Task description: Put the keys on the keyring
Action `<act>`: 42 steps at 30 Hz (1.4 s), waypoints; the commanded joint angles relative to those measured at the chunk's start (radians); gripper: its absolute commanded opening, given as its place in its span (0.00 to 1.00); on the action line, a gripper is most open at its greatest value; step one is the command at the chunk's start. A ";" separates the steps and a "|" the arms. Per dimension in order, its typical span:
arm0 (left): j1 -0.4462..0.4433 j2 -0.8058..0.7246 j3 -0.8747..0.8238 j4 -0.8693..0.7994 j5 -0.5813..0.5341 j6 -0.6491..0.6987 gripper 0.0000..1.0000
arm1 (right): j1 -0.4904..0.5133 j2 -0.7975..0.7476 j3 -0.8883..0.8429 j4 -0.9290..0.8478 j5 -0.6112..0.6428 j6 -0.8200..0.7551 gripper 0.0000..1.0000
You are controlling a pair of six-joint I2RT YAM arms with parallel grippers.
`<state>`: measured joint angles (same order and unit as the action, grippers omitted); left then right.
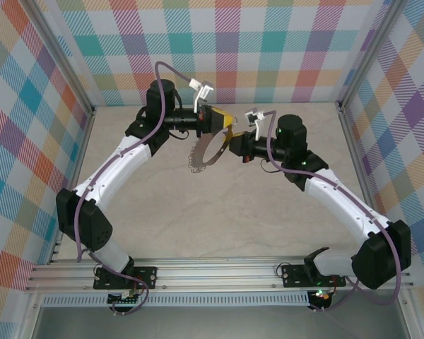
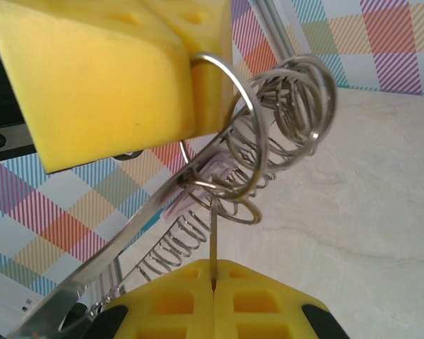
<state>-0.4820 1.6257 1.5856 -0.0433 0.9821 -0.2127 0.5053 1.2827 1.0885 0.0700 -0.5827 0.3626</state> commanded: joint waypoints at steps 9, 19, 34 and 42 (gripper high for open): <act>-0.010 -0.063 -0.038 0.071 0.011 0.003 0.00 | 0.011 -0.074 0.017 -0.084 0.053 -0.113 0.00; -0.011 -0.081 -0.075 0.121 -0.002 -0.026 0.00 | 0.018 -0.007 0.072 -0.032 -0.092 -0.047 0.00; -0.015 -0.056 -0.102 0.213 -0.039 -0.088 0.00 | -0.104 -0.108 -0.002 -0.081 -0.189 -0.038 0.26; -0.020 -0.052 -0.108 0.251 -0.051 -0.119 0.00 | -0.228 -0.176 -0.040 0.035 -0.197 0.092 0.28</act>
<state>-0.4892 1.5772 1.4815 0.1211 0.9329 -0.3054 0.2855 1.1130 1.0470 0.0208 -0.7536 0.3862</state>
